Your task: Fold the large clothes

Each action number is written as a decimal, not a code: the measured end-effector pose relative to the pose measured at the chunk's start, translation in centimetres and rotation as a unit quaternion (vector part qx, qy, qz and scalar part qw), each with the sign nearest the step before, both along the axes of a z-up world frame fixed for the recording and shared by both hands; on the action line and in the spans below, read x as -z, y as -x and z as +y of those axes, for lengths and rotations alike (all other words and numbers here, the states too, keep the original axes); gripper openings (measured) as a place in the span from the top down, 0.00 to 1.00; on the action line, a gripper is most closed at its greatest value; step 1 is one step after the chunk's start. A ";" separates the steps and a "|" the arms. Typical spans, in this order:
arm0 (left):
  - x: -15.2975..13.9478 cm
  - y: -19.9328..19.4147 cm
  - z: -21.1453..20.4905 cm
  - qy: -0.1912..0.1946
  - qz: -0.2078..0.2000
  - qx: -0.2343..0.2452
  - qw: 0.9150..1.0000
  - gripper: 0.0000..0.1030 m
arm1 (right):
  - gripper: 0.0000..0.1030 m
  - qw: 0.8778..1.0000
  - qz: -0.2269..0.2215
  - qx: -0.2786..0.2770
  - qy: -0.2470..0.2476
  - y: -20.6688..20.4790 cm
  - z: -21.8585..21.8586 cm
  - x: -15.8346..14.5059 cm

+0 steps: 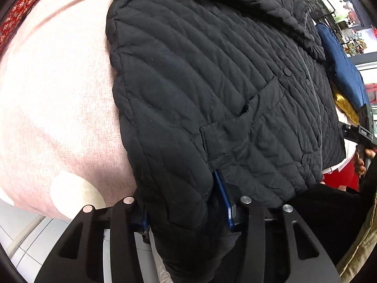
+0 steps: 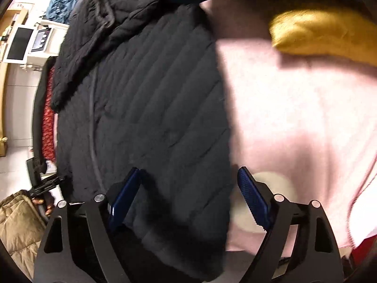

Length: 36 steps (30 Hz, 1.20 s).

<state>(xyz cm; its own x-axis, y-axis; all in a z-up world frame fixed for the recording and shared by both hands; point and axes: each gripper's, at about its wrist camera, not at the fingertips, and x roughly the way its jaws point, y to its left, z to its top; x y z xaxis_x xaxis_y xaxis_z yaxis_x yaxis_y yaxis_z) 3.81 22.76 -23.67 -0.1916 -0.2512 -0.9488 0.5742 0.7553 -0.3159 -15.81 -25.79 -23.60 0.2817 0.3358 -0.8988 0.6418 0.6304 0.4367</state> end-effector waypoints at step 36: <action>-0.8 2.0 2.0 0.025 0.096 0.063 0.993 0.93 | 0.91 0.985 0.018 -0.034 -0.168 2.2 7.9 0.0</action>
